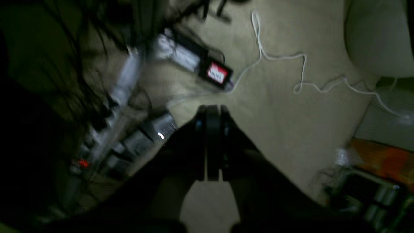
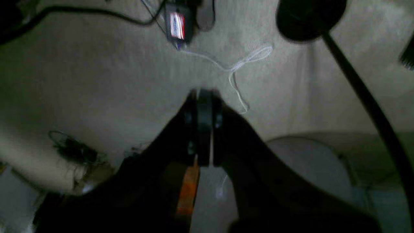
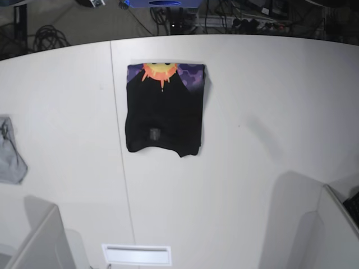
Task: Fold the T-shirt properly
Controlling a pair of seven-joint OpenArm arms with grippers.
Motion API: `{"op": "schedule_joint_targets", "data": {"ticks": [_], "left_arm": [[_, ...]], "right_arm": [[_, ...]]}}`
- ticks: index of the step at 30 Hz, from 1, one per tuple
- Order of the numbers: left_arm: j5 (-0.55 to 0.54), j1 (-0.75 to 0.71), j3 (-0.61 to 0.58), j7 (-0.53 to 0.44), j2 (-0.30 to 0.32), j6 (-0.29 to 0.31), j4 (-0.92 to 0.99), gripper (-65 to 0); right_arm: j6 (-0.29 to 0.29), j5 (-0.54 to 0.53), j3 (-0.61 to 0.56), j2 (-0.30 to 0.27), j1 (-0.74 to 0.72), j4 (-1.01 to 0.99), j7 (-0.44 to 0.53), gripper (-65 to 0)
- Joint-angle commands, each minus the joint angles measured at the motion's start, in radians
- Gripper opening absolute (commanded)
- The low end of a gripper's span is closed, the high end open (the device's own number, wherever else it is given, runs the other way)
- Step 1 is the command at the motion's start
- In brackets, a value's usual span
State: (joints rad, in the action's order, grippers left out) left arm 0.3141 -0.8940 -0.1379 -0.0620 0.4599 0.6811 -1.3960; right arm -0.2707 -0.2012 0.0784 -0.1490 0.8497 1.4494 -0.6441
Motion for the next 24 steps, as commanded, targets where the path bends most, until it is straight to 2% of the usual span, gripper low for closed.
{"op": "schedule_joint_targets", "data": {"ticks": [1,10,13,16,18,20,22,24], "left_arm": [[-0.008,0.009,0.001,-0.017,-0.006,0.007,0.037,-65.0],[0.001,0.241,-0.002,-0.023,-0.094,0.007,0.449,-65.0],[0.003,0.332,-0.002,-0.023,-0.114,0.005,0.591,-65.0],[0.003,0.456,-0.002,-0.025,-0.140,-0.007,0.786,-65.0],[0.003,0.537,-0.004,-0.065,-0.154,-0.059,0.933,-65.0],[0.003,0.614,-0.036,-0.157,-0.163,-0.120,1.099,-65.0],[0.003,0.672,-0.099,-0.238,-0.166,-0.182,1.231,-65.0],[-0.003,0.718,-0.151,-0.301,-0.175,-0.252,1.348,-65.0]], "right_arm": [[-0.005,0.001,-0.018,-0.004,0.000,-0.032,0.010,-65.0],[-0.002,0.001,-0.144,-0.013,-0.200,-0.510,0.221,-65.0],[-0.002,0.001,-0.190,-0.011,-0.263,-0.674,0.338,-65.0],[-0.002,0.001,-0.228,-0.010,-0.369,-0.916,0.504,-65.0],[-0.002,0.001,-0.249,-0.008,-0.445,-1.091,0.633,-65.0],[-0.002,0.001,-0.268,-0.008,-0.510,-1.238,0.754,-65.0],[-0.002,0.001,-0.271,-0.010,-0.547,-1.314,0.815,-65.0],[-0.002,0.001,-0.271,-0.014,-0.559,-1.324,0.834,-65.0]]}}
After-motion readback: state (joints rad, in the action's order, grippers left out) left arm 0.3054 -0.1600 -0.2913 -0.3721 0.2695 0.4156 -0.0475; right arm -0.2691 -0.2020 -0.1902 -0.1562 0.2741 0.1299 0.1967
